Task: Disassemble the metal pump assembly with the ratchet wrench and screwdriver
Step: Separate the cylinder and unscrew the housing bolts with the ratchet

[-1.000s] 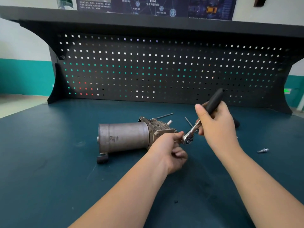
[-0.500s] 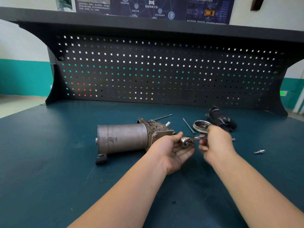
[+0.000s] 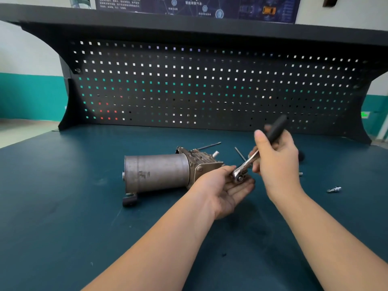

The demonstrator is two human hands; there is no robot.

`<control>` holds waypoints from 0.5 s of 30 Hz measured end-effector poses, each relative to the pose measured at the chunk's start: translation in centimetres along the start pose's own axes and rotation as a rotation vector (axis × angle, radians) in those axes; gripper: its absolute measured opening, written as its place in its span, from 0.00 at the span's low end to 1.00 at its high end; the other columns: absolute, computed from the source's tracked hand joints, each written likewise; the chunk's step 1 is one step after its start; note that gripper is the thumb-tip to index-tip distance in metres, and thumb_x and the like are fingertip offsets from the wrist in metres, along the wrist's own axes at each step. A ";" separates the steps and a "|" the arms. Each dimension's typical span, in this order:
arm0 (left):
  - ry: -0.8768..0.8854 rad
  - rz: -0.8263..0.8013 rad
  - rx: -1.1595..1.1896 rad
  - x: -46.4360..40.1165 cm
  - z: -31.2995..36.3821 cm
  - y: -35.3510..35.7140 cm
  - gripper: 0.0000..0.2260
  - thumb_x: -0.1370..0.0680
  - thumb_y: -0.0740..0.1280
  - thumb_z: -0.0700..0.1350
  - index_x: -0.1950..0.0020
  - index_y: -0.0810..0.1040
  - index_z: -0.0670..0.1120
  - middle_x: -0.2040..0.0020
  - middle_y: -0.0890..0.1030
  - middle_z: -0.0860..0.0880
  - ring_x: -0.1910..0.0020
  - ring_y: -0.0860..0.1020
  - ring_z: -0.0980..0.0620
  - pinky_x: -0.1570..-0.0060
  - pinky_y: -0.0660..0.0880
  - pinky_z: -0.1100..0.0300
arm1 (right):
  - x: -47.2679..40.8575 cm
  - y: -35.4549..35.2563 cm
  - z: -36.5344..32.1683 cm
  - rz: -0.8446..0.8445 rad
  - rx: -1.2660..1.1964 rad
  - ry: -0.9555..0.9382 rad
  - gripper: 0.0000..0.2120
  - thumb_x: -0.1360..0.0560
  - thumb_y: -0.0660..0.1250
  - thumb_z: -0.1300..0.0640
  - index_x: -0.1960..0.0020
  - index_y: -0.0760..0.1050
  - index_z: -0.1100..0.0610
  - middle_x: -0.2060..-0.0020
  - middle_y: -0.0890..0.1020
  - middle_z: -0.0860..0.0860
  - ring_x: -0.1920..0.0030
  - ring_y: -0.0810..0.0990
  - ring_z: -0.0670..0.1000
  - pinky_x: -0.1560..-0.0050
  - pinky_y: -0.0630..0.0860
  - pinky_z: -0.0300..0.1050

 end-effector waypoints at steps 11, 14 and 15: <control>0.003 0.000 -0.060 0.0 0.3 -0.1 0.09 0.20 0.63 0.42 0.52 0.77 0.35 0.63 0.79 0.38 0.63 0.79 0.43 0.69 0.79 0.54 | 0.3 0.0 -0.2 0.022 -0.048 -0.020 0.09 0.24 0.66 0.54 0.58 0.67 0.53 0.73 0.77 0.51 0.81 0.70 0.45 0.79 0.68 0.36; -0.010 0.006 -0.015 0.2 0.3 -0.3 0.10 0.21 0.65 0.42 0.46 0.79 0.37 0.64 0.80 0.37 0.64 0.80 0.42 0.71 0.78 0.52 | 1.3 0.7 -2.0 -0.053 0.108 -0.219 0.11 0.25 0.67 0.51 0.59 0.65 0.50 0.73 0.78 0.48 0.80 0.73 0.44 0.77 0.70 0.36; -0.013 0.003 -0.017 0.2 0.2 -0.4 0.09 0.21 0.65 0.42 0.47 0.79 0.36 0.65 0.81 0.37 0.63 0.80 0.42 0.70 0.79 0.52 | 1.3 0.7 -1.9 -0.061 0.114 -0.212 0.11 0.24 0.67 0.51 0.58 0.65 0.50 0.73 0.78 0.49 0.80 0.73 0.45 0.77 0.70 0.36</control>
Point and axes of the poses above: each hand's wrist, its own x-axis away from the middle knuckle, its own y-axis out of the palm, z = x × y, the point moved 6 cm from there along -x, towards the middle knuckle
